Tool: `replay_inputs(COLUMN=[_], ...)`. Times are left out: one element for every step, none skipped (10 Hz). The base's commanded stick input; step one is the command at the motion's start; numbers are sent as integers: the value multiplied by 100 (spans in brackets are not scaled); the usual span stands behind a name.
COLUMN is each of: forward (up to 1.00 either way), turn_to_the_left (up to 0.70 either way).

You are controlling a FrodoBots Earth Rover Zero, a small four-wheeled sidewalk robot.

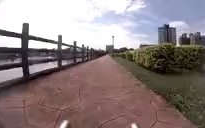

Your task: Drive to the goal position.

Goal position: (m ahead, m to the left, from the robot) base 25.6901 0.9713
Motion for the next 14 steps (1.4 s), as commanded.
replay_inputs(forward=[100,100,100,100,100,100,100,100,100,100,100,100,100,100], turn_to_the_left=[0,0,0,0,0,0,0,0,0,0,0,0,0,0])
